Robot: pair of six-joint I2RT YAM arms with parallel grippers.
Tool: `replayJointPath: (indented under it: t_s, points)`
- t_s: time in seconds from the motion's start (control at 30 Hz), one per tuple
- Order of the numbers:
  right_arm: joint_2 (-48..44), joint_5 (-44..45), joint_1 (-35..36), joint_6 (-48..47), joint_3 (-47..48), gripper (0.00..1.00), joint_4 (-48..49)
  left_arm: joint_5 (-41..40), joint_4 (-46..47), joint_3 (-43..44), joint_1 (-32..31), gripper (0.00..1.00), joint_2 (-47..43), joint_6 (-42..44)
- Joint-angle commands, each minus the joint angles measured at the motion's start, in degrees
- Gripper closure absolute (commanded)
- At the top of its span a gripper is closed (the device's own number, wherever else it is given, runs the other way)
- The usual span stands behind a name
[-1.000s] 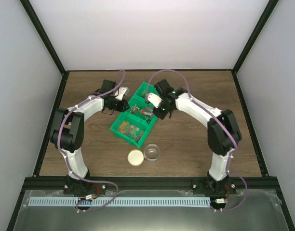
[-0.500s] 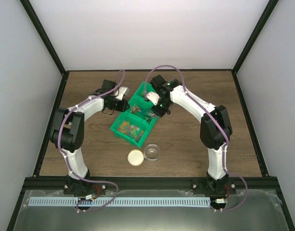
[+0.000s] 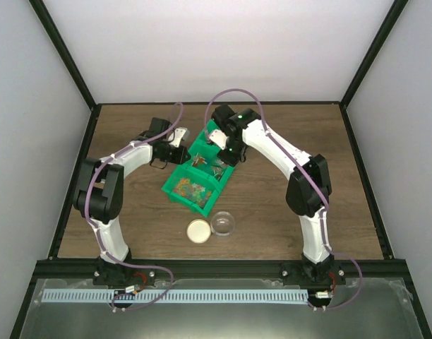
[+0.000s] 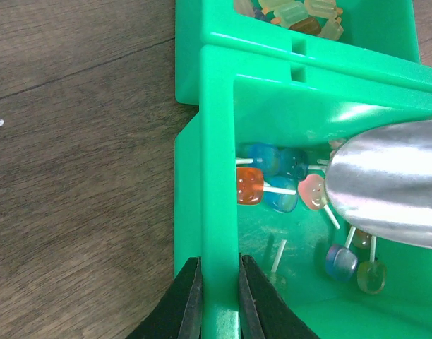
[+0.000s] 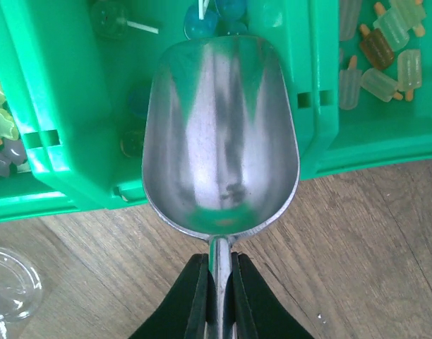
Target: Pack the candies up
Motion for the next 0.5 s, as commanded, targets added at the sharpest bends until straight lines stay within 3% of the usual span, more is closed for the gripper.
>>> replayJointPath:
  t_s: [0.0, 0.47]
  points:
    - [2.9, 2.8, 1.7, -2.3, 2.4, 0.99, -3.2, 0.6, 3.8, -0.3, -0.8, 0.96, -0.5, -1.2]
    - [11.0, 1.4, 2.0, -2.1, 4.8, 0.99, -3.1, 0.3, 5.5, -1.7, -1.2, 0.96, -1.1, -1.8]
